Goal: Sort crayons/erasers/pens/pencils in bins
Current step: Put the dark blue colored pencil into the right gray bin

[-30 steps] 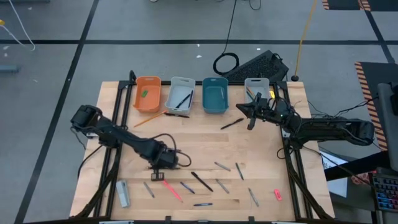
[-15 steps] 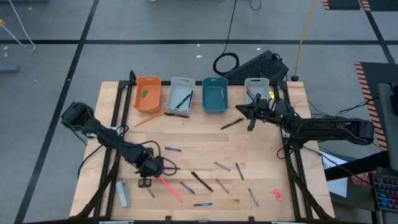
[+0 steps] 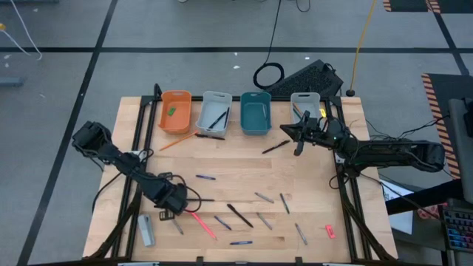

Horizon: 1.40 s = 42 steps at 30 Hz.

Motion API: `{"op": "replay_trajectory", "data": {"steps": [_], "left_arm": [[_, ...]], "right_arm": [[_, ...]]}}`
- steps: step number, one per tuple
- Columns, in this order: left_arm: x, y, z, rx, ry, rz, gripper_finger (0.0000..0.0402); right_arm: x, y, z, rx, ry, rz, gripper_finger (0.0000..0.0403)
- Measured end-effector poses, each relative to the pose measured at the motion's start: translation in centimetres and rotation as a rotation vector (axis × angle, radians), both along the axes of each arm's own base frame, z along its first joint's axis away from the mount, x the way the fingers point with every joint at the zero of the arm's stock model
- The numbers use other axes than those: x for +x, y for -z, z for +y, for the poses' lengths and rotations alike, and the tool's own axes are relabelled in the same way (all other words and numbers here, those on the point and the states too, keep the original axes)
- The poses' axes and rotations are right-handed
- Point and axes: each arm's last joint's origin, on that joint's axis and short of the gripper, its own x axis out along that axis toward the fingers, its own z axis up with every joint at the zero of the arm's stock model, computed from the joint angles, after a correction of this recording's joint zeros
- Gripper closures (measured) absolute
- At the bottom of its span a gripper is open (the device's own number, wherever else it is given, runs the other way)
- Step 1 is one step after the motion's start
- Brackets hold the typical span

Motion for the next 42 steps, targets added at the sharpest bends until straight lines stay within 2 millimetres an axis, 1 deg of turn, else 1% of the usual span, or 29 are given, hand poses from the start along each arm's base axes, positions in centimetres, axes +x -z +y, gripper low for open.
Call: {"op": "replay_trajectory", "data": {"steps": [4, 11, 14, 23, 27, 32, 38, 42], "left_arm": [[0.5, 0.5, 0.3, -0.013, -0.024, -0.057, 0.0324], [0.5, 0.8, 0.6, -0.028, -0.033, -0.06, 0.0377], [0.6, 0.8, 0.5, -0.034, -0.028, -0.065, 0.0394], [0.8, 0.8, 0.5, -0.025, -0.052, -0.096, 0.0398], [1.0, 0.9, 0.5, 0.004, -0.056, -0.142, 0.0399], [1.2, 1.1, 0.5, 0.035, -0.059, -0.197, 0.04], [0.9, 1.8, 0.8, 0.045, -0.061, -0.23, 0.0401], [0.9, 1.9, 0.9, 0.054, -0.045, -0.236, 0.0401]], "right_arm": [[0.0, 0.0, 0.0, 0.002, 0.0, -0.001, 0.0403], [0.0, 0.0, 0.0, 0.002, 0.0, -0.001, 0.0403], [0.0, 0.0, 0.0, 0.002, 0.0, -0.001, 0.0403], [0.0, 0.0, 0.0, 0.002, -0.004, -0.001, 0.0403], [0.3, 0.2, 0.7, 0.01, -0.063, 0.014, 0.0403], [1.5, 1.2, 2.1, 0.05, -0.107, 0.075, 0.0403], [3.9, 3.5, 4.1, 0.144, -0.126, 0.222, 0.0403], [5.7, 4.2, 5.1, 0.173, -0.153, 0.238, 0.0403]]}}
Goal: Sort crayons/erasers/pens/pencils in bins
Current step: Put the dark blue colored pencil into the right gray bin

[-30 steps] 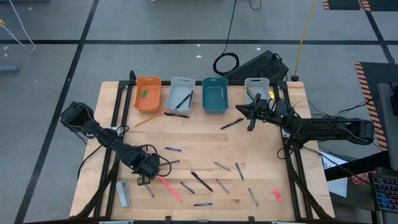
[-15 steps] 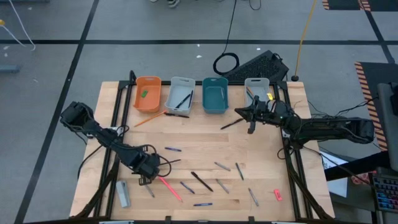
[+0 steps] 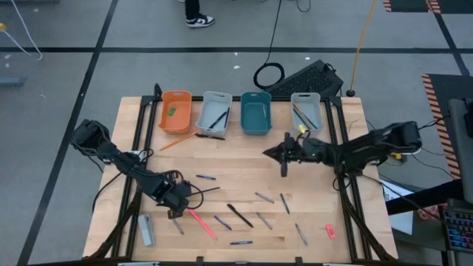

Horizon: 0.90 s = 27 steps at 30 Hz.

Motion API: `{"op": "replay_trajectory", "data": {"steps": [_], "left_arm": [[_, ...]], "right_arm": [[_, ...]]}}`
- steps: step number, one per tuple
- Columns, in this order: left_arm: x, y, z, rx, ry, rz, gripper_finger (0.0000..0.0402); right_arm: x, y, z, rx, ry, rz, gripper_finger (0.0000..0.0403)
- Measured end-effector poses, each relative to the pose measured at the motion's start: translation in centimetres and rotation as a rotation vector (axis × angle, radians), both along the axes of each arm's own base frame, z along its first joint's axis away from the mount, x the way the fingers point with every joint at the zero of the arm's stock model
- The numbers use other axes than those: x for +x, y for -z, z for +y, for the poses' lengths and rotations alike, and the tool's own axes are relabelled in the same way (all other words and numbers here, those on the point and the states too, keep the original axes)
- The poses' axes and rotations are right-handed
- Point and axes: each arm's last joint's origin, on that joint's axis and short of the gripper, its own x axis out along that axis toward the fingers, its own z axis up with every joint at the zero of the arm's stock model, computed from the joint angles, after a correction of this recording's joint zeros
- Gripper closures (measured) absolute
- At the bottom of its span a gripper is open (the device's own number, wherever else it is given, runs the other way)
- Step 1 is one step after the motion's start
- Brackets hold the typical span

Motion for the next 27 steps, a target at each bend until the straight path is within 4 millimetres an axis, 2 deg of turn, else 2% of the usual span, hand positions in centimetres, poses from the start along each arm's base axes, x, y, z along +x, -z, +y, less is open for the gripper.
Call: {"op": "replay_trajectory", "data": {"steps": [11, 18, 27], "left_arm": [[0.2, 0.1, 0.0, 0.026, -0.002, -0.038, 0.0401], [0.3, 0.1, 0.1, 0.038, 0.001, -0.05, 0.0401], [0.4, 0.1, 0.1, 0.048, 0.025, -0.06, 0.0401]], "right_arm": [[5.6, 0.8, 2.1, 0.015, -0.109, 0.035, 0.0403], [8.4, 2.3, 3.1, 0.038, -0.16, 0.073, 0.0401], [11.9, 4.1, 4.3, 0.054, -0.229, 0.085, 0.0356]]}}
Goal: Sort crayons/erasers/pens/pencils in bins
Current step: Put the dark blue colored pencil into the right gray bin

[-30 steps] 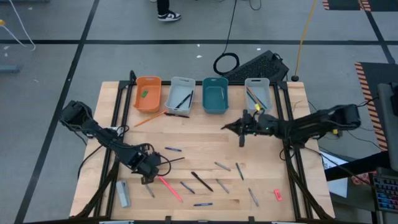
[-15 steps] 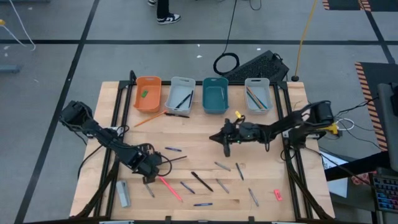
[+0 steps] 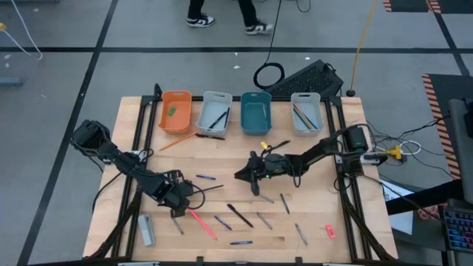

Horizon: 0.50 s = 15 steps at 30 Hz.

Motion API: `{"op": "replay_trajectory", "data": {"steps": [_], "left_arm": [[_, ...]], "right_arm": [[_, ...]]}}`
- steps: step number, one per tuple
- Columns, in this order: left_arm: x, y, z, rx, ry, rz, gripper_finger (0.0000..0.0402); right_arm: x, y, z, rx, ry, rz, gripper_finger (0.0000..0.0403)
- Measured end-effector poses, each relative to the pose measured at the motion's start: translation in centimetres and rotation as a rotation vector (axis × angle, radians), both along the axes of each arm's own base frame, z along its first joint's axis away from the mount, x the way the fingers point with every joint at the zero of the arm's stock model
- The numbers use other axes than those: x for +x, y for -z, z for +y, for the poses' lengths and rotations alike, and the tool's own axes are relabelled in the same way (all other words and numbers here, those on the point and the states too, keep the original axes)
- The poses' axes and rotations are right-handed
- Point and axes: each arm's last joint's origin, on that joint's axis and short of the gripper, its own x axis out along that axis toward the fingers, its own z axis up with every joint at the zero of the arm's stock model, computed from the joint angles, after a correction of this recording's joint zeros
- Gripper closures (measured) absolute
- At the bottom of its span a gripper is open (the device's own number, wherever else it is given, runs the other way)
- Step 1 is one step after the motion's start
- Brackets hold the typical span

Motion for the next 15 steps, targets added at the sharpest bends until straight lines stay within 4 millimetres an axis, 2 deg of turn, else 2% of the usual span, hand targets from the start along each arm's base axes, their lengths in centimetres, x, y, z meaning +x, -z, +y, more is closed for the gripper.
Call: {"op": "replay_trajectory", "data": {"steps": [8, 15], "left_arm": [[0.0, 0.0, 0.0, 0.003, 0.007, -0.002, 0.0401], [0.0, 0.0, 0.0, 0.008, 0.023, -0.002, 0.0401]], "right_arm": [[1.6, 0.4, 0.6, 0.006, -0.047, -0.008, 0.0283], [1.7, 0.6, 0.8, -0.006, -0.05, 0.018, 0.0232]]}}
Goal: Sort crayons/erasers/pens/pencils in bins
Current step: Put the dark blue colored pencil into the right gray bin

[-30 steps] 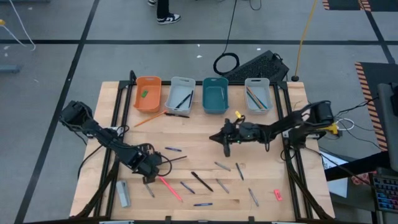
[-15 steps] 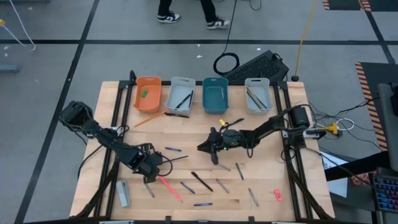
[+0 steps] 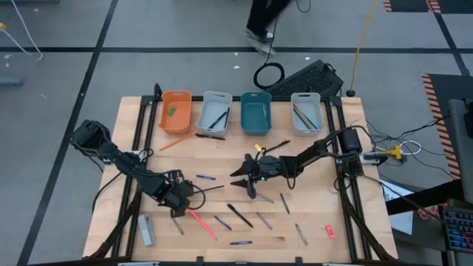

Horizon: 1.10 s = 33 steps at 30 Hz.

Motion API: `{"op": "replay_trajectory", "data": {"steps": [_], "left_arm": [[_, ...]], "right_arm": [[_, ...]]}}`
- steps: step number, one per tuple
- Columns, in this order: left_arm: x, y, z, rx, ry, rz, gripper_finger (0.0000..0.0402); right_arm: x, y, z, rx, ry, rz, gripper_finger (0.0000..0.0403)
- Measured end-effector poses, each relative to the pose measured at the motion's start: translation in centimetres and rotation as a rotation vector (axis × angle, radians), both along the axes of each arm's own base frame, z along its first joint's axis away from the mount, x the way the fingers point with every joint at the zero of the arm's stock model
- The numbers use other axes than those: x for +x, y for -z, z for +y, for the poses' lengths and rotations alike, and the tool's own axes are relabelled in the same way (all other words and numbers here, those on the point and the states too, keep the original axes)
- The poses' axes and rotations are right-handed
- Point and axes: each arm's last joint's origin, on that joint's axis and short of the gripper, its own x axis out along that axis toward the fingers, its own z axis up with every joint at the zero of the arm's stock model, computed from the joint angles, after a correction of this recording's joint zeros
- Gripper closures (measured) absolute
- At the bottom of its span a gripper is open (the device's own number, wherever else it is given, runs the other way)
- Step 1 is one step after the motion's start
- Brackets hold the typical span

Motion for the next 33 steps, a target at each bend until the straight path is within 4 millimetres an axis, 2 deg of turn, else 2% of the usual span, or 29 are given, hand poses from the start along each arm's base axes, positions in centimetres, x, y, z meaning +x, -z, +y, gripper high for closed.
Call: {"op": "replay_trajectory", "data": {"steps": [8, 16, 20, 33], "left_arm": [[0.0, 0.0, 0.0, 0.006, 0.02, 0.0, 0.0401], [0.0, 0.0, 0.0, 0.008, 0.028, -0.002, 0.0401], [0.0, 0.0, 0.0, 0.007, 0.027, -0.003, 0.0401], [0.1, 0.0, 0.0, 0.017, 0.049, -0.012, 0.0401]], "right_arm": [[1.3, -0.7, 0.2, -0.039, -0.016, 0.013, 0.022], [3.1, 1.2, 0.5, -0.033, -0.046, 0.042, 0.022], [4.0, 1.2, 0.8, -0.036, -0.076, 0.022, 0.022], [4.1, 1.3, 0.9, -0.047, -0.101, 0.046, 0.022]]}}
